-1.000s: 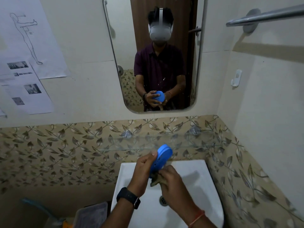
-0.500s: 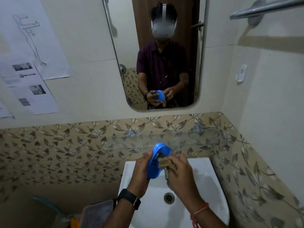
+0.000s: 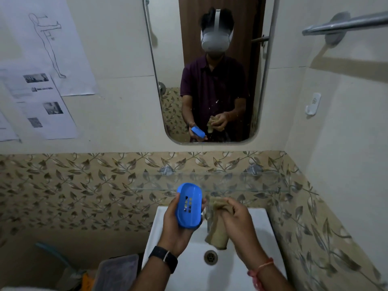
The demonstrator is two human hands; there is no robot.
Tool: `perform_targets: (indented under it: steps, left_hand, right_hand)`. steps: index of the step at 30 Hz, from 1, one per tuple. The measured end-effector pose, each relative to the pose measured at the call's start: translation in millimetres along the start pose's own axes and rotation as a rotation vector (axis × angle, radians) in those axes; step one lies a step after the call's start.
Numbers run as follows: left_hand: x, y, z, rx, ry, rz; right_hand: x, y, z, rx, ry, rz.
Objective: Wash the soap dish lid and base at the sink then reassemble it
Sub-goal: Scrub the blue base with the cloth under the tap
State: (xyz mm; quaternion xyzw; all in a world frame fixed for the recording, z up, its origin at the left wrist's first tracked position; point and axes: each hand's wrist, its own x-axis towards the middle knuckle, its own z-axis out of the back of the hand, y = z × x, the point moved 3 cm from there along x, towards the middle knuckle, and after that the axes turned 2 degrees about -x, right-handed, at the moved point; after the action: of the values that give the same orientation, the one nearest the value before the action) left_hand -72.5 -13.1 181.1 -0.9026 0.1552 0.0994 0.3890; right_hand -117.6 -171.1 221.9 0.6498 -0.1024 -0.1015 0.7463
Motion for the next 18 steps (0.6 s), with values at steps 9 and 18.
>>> perform_targets:
  steps: [9, 18]
  left_hand:
    - [-3.2, -6.0, -4.3, -0.208, 0.212, 0.161]
    - [-6.1, -12.5, -5.0, -0.209, 0.245, 0.13]
  right_hand:
    - [25.0, 57.0, -4.5, 0.073, -0.074, 0.113]
    - [19.3, 86.6, -12.0, -0.328, 0.06, 0.419]
